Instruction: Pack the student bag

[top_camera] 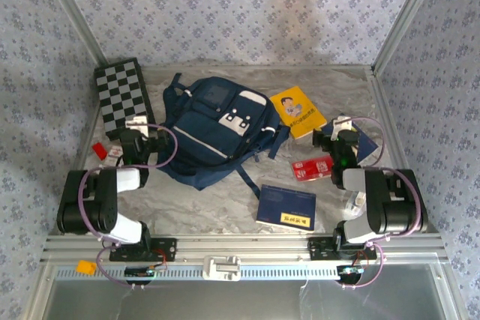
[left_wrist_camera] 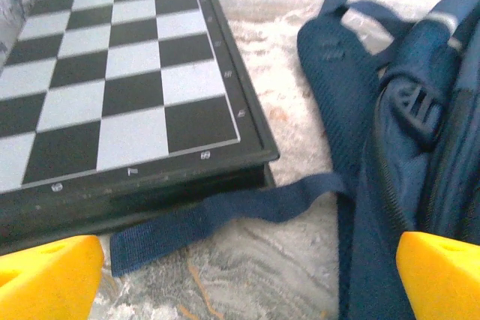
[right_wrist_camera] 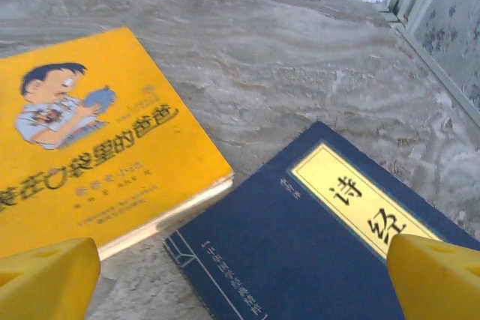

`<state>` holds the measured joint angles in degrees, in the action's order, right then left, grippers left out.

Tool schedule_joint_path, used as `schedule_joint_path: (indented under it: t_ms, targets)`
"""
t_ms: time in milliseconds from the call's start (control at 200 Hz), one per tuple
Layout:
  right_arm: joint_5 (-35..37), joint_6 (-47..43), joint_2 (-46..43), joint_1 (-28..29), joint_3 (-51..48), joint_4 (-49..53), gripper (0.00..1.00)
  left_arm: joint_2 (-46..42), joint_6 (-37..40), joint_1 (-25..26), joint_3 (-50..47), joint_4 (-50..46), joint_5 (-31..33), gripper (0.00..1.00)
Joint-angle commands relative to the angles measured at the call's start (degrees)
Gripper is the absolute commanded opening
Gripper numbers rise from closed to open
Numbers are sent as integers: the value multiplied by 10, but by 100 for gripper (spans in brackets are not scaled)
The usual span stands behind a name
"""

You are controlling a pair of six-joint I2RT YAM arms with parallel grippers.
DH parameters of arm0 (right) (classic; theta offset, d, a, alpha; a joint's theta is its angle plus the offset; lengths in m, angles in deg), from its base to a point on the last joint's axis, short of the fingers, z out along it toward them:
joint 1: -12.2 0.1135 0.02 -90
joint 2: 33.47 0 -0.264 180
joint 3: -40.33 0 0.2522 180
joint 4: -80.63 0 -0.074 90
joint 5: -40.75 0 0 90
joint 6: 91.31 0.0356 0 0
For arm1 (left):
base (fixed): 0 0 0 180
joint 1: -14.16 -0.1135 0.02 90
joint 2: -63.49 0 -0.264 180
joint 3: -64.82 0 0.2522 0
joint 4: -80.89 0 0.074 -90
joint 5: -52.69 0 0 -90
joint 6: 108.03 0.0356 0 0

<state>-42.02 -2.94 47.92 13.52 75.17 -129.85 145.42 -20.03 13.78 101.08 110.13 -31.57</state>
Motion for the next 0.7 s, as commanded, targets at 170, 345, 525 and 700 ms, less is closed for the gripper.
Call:
schedule_joint_path:
  t_ms: [170,345,525,700]
  targets:
    - [-44,54,-186,-22,47,223,100,-197,-21,-2,3,-152,-30,100]
    - [-6,268,-249,-54,74,376,100,-298,-123,-2,4,-215,-31,100]
    - [-88,347,-204,-60,118,451,100,-355,-300,-3,38,-366,50,100]
    - [-96,372,-148,32,169,532,100,-346,-355,-8,97,-506,-37,100]
